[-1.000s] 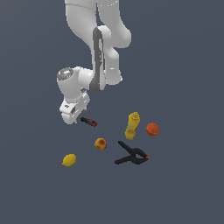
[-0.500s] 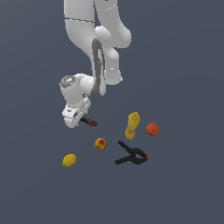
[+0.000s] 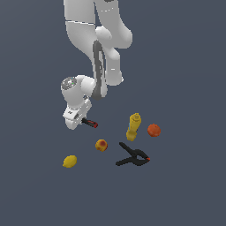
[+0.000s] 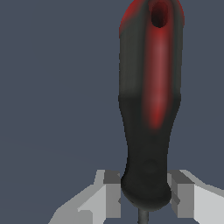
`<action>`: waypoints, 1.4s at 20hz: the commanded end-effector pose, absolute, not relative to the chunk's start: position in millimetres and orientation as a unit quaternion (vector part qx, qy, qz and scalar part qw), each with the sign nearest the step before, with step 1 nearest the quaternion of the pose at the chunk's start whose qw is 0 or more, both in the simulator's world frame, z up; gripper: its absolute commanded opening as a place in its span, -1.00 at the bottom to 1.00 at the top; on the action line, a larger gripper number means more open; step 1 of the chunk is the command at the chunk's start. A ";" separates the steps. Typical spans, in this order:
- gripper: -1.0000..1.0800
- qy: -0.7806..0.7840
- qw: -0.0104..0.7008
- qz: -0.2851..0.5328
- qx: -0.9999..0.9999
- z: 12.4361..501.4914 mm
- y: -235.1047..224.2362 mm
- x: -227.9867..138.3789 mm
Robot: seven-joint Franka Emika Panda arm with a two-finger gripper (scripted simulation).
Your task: Pick up a designated object from a clutter of objects.
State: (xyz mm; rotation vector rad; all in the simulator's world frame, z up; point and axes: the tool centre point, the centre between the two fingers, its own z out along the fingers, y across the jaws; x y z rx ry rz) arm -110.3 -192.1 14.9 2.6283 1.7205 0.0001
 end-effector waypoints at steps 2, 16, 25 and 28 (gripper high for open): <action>-1.00 0.548 0.000 0.000 0.837 14.6 -192.0 -110.3; -1.00 0.548 0.000 0.000 0.837 41.2 -177.3 -114.4; -1.00 0.548 0.000 0.000 0.837 95.2 -147.4 -122.4; -1.00 0.548 0.001 -0.001 0.837 116.7 -135.5 -125.5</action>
